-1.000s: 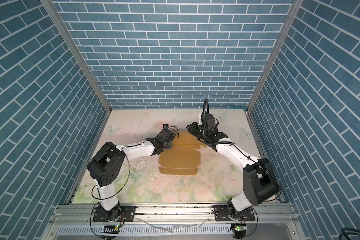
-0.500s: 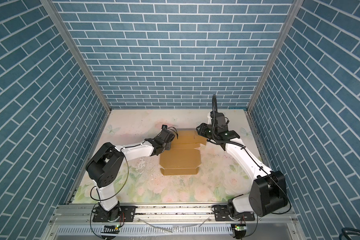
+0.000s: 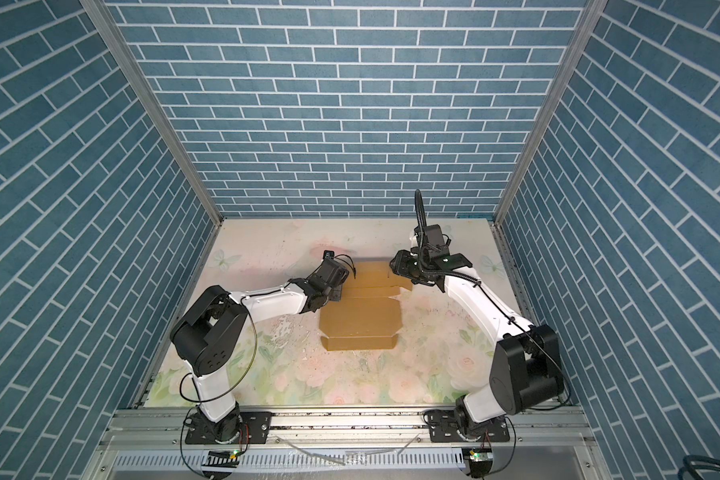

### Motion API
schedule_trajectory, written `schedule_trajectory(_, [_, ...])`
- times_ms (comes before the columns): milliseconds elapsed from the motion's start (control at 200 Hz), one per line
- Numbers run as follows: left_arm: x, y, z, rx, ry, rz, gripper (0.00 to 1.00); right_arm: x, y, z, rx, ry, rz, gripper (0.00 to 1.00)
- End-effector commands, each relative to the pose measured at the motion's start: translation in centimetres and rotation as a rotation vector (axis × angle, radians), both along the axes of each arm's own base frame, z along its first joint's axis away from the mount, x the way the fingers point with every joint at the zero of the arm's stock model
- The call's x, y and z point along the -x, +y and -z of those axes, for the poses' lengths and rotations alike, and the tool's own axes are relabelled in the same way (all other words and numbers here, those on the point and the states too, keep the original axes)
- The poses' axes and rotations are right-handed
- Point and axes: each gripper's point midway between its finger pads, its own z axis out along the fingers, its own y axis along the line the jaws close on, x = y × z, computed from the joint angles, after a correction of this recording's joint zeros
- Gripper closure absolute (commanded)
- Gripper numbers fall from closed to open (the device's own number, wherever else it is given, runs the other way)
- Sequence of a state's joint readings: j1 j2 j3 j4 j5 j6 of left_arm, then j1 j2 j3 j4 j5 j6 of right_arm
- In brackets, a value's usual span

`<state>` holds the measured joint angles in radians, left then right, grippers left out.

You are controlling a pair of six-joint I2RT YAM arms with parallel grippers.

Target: Fold the paper box

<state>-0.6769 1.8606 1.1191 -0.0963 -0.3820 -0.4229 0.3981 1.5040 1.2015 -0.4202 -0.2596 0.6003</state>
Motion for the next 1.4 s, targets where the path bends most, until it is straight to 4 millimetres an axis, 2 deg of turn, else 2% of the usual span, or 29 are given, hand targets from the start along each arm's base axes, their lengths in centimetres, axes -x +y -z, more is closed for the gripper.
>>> schedule_trajectory(0, [1.5, 0.9, 1.4, -0.031, 0.066, 0.01, 0.84, -1.0, 1.1, -1.7, -0.022, -0.041, -0.047, 0.5])
schedule_trajectory(490, [1.7, 0.6, 1.8, -0.027, 0.072, 0.018, 0.85, -2.4, 3.8, 0.3, -0.156, 0.007, -0.061, 0.51])
schedule_trajectory(1005, [1.6, -1.0, 1.5, -0.018, 0.068, 0.033, 0.85, -2.5, 5.8, 0.8, -0.257, 0.03, -0.062, 0.55])
schedule_trajectory(1145, [1.7, -1.2, 1.8, -0.016, 0.079, 0.031, 0.86, -2.3, 5.5, 1.3, -0.252, 0.041, -0.046, 0.56])
schedule_trajectory(1395, [1.8, -0.4, 1.9, -0.043, 0.099, 0.009, 0.86, -0.8, 1.8, 0.4, -0.085, -0.005, -0.007, 0.54])
